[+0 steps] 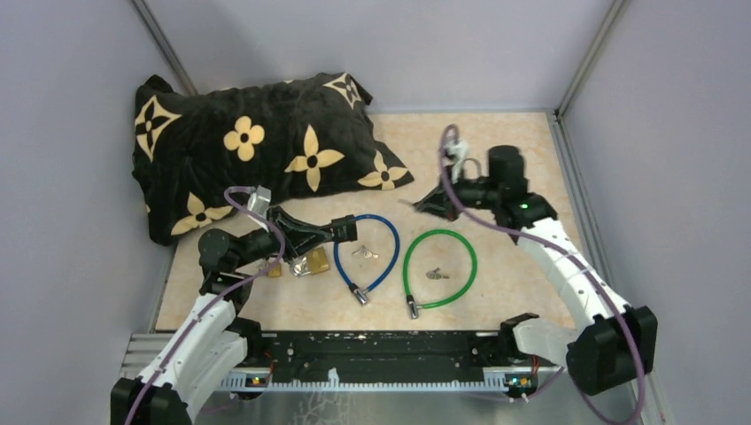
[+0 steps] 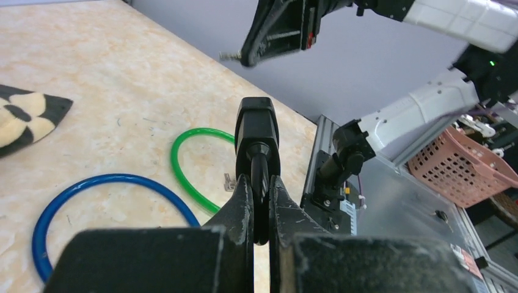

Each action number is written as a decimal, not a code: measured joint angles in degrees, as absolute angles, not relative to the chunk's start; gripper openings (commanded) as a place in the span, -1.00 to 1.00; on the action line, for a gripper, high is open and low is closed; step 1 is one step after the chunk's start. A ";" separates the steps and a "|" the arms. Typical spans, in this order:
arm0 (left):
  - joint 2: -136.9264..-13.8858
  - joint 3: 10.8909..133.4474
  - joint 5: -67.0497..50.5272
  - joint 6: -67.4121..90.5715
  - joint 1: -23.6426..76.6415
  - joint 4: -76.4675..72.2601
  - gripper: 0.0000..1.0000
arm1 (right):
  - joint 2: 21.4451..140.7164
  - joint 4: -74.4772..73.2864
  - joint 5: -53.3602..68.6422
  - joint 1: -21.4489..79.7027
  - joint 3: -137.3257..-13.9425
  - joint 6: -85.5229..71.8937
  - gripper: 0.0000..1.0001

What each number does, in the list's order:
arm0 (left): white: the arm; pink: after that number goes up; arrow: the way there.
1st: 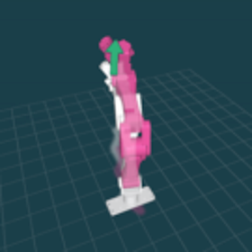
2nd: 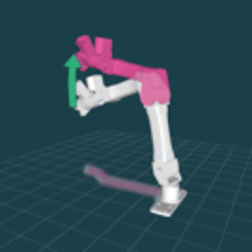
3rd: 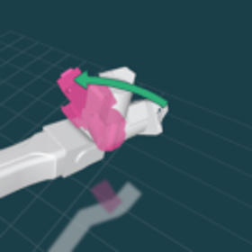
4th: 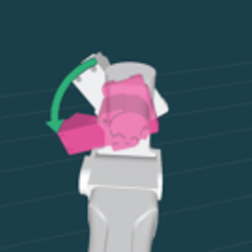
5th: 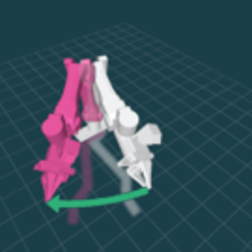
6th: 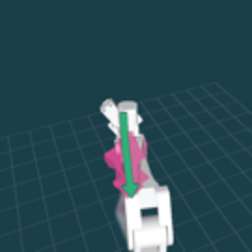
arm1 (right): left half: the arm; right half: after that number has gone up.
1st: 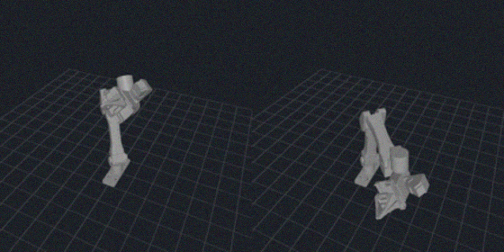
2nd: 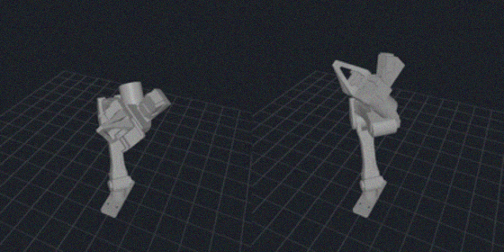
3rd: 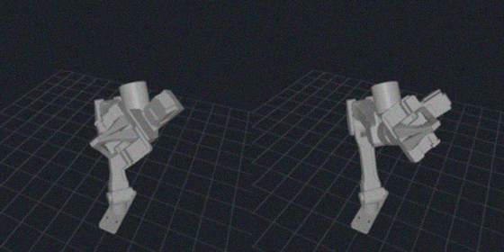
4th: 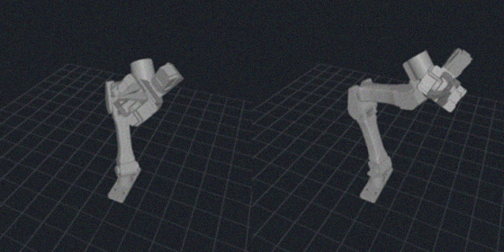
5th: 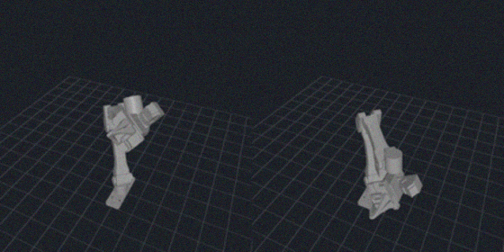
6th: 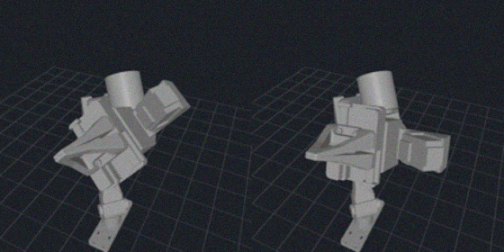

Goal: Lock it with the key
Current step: Lock the lock, then place the lock at the center of the board.

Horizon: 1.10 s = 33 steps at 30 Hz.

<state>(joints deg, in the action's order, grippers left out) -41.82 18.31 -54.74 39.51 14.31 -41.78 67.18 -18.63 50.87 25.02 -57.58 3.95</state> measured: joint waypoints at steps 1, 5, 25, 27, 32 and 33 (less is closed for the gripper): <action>-41.67 18.20 -54.65 39.51 13.56 -41.12 -1.00 | 65.21 -17.80 49.25 19.92 -55.66 2.59 -1.00; -41.52 17.82 -53.36 39.42 12.36 -36.99 -1.00 | 59.20 -14.33 41.89 11.40 -50.72 -2.66 -1.00; -47.07 21.08 -45.21 35.16 13.17 20.97 -1.00 | 68.14 -2.72 24.69 48.10 -45.39 -15.84 -1.00; -46.54 20.43 -44.51 36.77 13.58 24.03 -1.00 | 69.69 -1.65 24.23 51.05 -45.39 -16.47 -1.00; -45.98 20.27 -40.12 40.42 13.87 28.99 0.38 | 71.77 0.27 23.07 56.27 -45.36 -18.28 -1.00; -45.78 20.34 -38.98 41.36 13.74 29.63 0.90 | 71.83 0.75 22.87 56.77 -45.36 -18.68 -1.00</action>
<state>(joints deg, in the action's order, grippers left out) -45.78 20.34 -38.98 41.36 13.74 29.63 71.83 0.75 22.87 56.77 -45.36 -18.68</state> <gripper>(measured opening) 0.511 0.023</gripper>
